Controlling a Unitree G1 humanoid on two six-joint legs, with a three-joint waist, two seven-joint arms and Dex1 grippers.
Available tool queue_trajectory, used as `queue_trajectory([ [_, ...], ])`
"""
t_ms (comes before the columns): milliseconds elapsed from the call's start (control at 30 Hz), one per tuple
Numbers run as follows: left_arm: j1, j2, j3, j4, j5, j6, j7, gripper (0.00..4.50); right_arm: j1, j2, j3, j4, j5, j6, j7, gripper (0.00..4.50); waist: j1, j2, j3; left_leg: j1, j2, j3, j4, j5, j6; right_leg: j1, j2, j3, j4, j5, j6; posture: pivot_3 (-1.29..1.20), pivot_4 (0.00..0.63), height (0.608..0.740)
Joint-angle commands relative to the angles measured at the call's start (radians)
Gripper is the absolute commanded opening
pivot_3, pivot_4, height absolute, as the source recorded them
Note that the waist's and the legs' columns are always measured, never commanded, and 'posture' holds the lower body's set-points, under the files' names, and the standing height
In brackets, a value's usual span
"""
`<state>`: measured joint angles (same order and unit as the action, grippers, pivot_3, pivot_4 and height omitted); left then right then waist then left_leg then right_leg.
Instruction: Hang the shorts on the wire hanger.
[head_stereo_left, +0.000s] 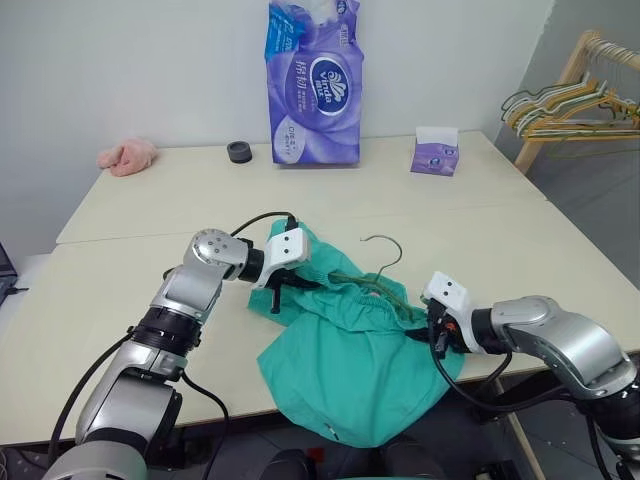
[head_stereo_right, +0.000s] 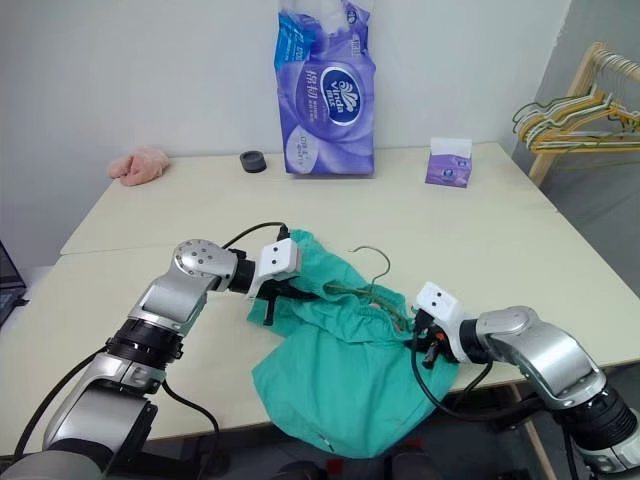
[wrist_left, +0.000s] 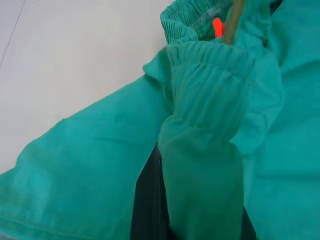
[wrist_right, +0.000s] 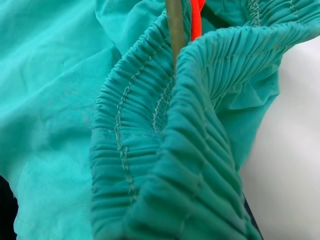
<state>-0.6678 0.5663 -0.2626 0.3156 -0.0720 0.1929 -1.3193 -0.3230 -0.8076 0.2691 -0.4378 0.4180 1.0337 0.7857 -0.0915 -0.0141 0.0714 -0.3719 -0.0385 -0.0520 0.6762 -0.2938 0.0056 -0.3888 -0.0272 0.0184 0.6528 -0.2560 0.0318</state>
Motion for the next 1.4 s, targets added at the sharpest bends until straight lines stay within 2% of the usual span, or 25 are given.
queue_trajectory([
  [33,-0.005,-0.017,0.029,-0.049,-0.058,-0.003,-0.015,0.92,-0.022,-0.018,-0.074,-0.043,0.022,0.006,0.003,0.00,0.001,0.000,0.000,0.000,0.000,0.000,0.000,0.000,0.000,0.000,0.000,0.000,0.000,0.000,0.000,-0.20,0.055,0.740],
  [200,-0.047,-0.012,0.080,0.042,-0.070,-0.023,0.016,2.43,0.002,-0.085,-0.123,-0.073,0.047,0.011,0.037,0.00,0.002,0.000,0.000,-0.001,0.000,0.000,0.001,0.000,0.000,0.000,0.000,0.000,0.000,0.000,0.000,-0.21,0.049,0.740],
  [333,-0.070,0.024,0.094,0.065,-0.111,0.009,-0.055,2.43,0.040,-0.164,-0.162,-0.094,0.064,-0.001,0.078,0.00,0.000,0.000,0.000,-0.002,0.000,-0.001,0.001,0.000,0.000,-0.001,0.000,-0.001,0.000,0.000,0.000,-0.22,0.048,0.740],
  [467,-0.090,0.033,0.081,0.139,-0.084,-0.041,-0.070,2.43,0.066,-0.207,-0.191,-0.116,0.085,-0.004,0.105,0.00,0.000,0.000,0.000,-0.002,0.000,-0.001,0.001,0.000,0.000,-0.001,0.000,-0.001,0.000,0.000,0.000,-0.22,0.046,0.740],
  [967,-0.194,-0.105,0.005,0.433,0.026,-0.264,-0.088,2.43,0.135,-0.301,-0.301,-0.187,0.167,0.017,0.145,0.00,0.001,0.000,-0.001,-0.003,-0.001,-0.001,0.002,0.000,0.000,-0.001,-0.001,-0.001,-0.001,0.000,0.000,-0.24,0.041,0.740],
  [1067,-0.236,-0.128,0.021,0.515,0.034,-0.290,-0.062,1.83,0.146,-0.310,-0.315,-0.188,0.174,0.017,0.141,0.00,-0.002,0.000,0.000,-0.003,-0.001,0.000,0.002,0.000,0.000,-0.001,-0.001,-0.001,-0.001,0.000,0.000,-0.27,0.040,0.740],
  [1267,-0.275,-0.130,0.034,0.612,0.063,-0.376,-0.005,0.03,0.199,-0.327,-0.354,-0.198,0.180,0.022,0.144,0.00,-0.010,0.000,-0.001,-0.003,-0.001,-0.001,0.002,0.000,0.001,-0.001,-0.001,-0.002,-0.001,0.000,0.000,-0.27,0.040,0.740],
  [1400,-0.295,-0.123,0.048,0.649,0.066,-0.403,0.018,0.03,0.237,-0.347,-0.378,-0.196,0.180,0.012,0.153,0.00,-0.016,0.000,-0.001,-0.003,-0.001,-0.001,0.002,-0.001,0.001,-0.001,-0.001,-0.001,-0.001,0.000,0.000,-0.28,0.045,0.740],
])
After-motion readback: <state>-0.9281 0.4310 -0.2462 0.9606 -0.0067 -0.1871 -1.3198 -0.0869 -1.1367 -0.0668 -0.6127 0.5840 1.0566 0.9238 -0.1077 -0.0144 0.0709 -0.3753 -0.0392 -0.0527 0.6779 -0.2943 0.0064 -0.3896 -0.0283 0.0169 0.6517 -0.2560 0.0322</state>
